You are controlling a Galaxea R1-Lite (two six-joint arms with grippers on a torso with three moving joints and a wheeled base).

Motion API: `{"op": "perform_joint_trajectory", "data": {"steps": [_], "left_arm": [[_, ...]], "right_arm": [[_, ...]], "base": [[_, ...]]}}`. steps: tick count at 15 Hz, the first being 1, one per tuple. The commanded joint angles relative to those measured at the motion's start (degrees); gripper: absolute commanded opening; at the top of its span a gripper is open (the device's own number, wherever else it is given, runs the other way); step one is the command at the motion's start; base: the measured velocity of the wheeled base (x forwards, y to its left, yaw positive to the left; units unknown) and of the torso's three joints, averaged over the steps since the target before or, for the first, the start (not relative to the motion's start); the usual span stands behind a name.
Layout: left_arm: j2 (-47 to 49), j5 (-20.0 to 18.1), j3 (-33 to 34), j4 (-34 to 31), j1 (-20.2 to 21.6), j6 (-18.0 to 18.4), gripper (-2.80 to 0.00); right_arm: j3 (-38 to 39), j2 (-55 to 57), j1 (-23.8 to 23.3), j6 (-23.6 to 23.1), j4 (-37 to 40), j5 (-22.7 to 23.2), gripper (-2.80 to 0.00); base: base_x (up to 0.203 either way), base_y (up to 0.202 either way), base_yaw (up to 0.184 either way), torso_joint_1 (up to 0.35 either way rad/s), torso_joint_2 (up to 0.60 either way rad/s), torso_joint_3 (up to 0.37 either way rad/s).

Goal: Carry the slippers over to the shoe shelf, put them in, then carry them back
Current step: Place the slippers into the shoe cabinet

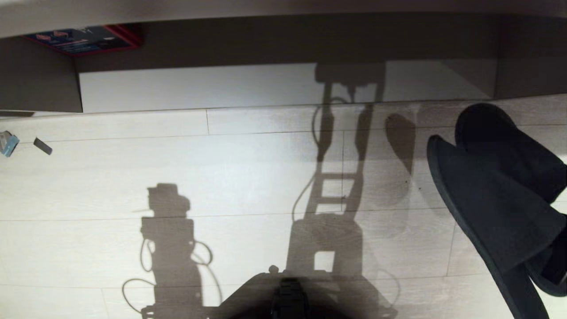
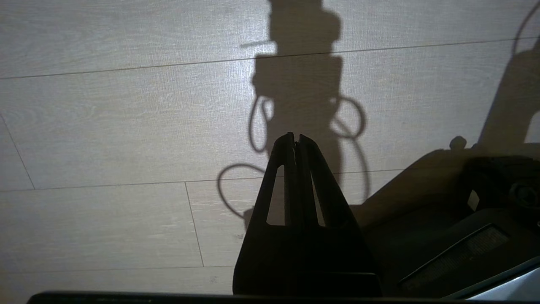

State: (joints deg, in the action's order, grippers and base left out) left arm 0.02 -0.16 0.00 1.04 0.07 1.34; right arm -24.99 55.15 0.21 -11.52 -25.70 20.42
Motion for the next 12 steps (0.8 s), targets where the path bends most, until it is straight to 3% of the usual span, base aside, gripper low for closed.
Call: {"op": "perform_joint_trajectory", "data": {"steps": [1, 5, 10, 12], "left_arm": [[-0.02, -0.02, 0.44, 0.02, 0.01, 0.07, -2.80], [-0.02, -0.02, 0.44, 0.02, 0.01, 0.07, -2.80], [-0.02, -0.11, 0.44, 0.02, 0.01, 0.07, -2.80], [-0.02, -0.19, 0.44, 0.06, 0.01, 0.07, -2.80]], "right_arm": [[-6.14, 6.93, 0.19, -0.17, -0.89, 0.28, -2.80], [-11.45, 12.10, 0.47, -1.49, -2.71, 0.21, -2.80], [-13.26, 17.54, 0.99, 1.40, -15.14, 0.00, -2.80], [-13.37, 17.20, 1.50, 1.15, -16.70, -0.20, -2.80]], "base": [[0.000, 0.000, 0.000, 0.000, 0.00, 0.000], [0.000, 0.000, 0.000, 0.000, 0.00, 0.000], [0.000, 0.000, 0.000, 0.000, 0.00, 0.000], [0.000, 0.000, 0.000, 0.000, 0.00, 0.000]]}}
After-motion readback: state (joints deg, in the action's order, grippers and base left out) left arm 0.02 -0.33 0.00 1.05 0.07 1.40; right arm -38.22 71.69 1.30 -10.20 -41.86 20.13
